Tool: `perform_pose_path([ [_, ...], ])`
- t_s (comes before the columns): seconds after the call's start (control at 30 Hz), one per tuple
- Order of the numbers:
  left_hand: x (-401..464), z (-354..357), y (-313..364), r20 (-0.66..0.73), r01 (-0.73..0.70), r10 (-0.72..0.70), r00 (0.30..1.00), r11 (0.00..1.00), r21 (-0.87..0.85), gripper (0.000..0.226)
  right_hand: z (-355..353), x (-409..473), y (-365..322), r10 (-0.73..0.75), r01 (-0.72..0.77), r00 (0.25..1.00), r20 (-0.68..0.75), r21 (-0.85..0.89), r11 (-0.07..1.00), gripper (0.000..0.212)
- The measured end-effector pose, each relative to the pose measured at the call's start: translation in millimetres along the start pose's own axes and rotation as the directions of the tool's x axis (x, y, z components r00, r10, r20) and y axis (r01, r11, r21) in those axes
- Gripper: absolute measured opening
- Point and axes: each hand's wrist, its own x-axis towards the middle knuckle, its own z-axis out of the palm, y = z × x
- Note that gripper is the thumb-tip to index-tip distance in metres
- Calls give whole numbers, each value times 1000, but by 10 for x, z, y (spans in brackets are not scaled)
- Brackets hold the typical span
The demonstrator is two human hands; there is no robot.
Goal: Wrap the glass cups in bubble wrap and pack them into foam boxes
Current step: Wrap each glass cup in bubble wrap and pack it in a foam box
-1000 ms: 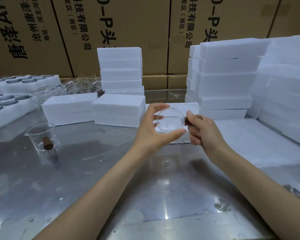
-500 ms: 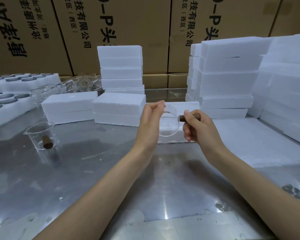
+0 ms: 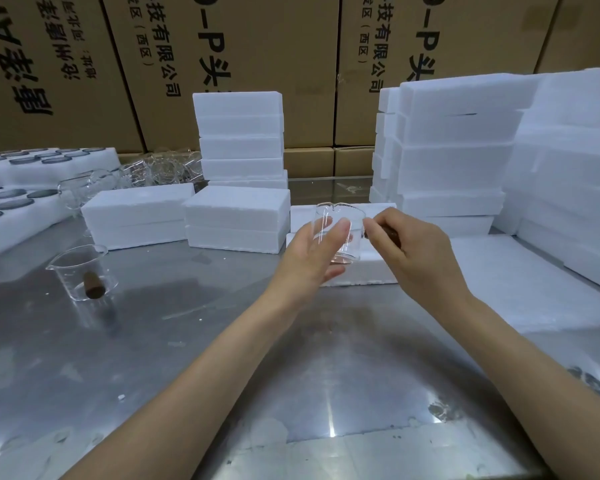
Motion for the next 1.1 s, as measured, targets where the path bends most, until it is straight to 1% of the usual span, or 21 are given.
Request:
perform_pose_path([
  [0.03,-3,7,-10,12,3,-3,1000,1000,7,66,-2,11,-1,26,-26,1000,1,-22,999,34],
  [0.1,-14,38,-27,39,6,-7,999,1000,28,63,-11,44,3,123,-123,992,10,38,992,47],
  [0.17,-6,58,-45,43,-14,12,999,999,48,57,-33,94,20,287,-295,954,83,121,948,55],
  [0.2,1,58,-49,42,-33,31,999,998,57,53,-50,110,26,378,-403,911,162,167,900,55],
  [0.27,11,49,-41,52,-66,63,997,996,56,49,-85,117,33,504,-610,783,364,293,736,46],
  [0.3,13,42,-31,57,-76,73,996,996,50,50,-97,115,35,517,-683,722,459,357,638,41],
  [0.37,12,26,-24,65,-93,90,994,995,42,58,-112,113,43,479,-772,632,609,441,457,38],
  [0.47,20,15,-32,71,-100,97,993,994,42,71,-117,106,48,386,-848,531,755,478,231,42],
  [0.53,37,10,-36,66,-92,89,994,995,39,75,-127,101,53,354,-856,509,784,503,117,48],
  [0.6,65,-26,-27,17,-73,73,997,997,-1,80,-155,102,69,373,-819,534,759,574,4,55],
  [0.63,85,-60,-23,-22,-64,64,998,998,-22,82,-171,102,79,404,-789,558,725,614,-14,57],
  [0.67,100,-96,-17,-58,-60,58,997,997,-41,84,-185,98,88,445,-761,582,680,649,4,58],
  [0.7,105,-125,-9,-84,-61,55,995,996,-62,86,-190,95,88,482,-736,608,631,675,44,57],
  [0.77,99,-149,-5,-105,-54,43,994,993,-101,93,-159,84,51,519,-694,661,543,705,147,46],
  [0.83,97,-136,-18,-102,-43,32,994,993,-107,88,-82,68,-15,516,-675,705,486,684,277,31],
  [0.9,93,-106,-36,-84,-38,30,996,994,-105,79,4,30,-67,479,-653,747,460,643,400,26],
  [0.97,85,-70,-53,-65,-42,35,997,994,-102,75,74,-30,-115,399,-609,792,462,638,471,36],
  [1.0,78,-51,-58,-51,-41,36,998,995,-95,73,103,-61,-145,361,-593,805,471,646,481,44],
  [1.03,67,-29,-60,-36,-40,37,999,995,-89,73,128,-85,-178,337,-584,812,477,656,478,52],
  [1.1,46,-2,-53,-6,-35,35,999,993,-109,75,160,-98,-222,338,-576,817,466,678,458,59],
])
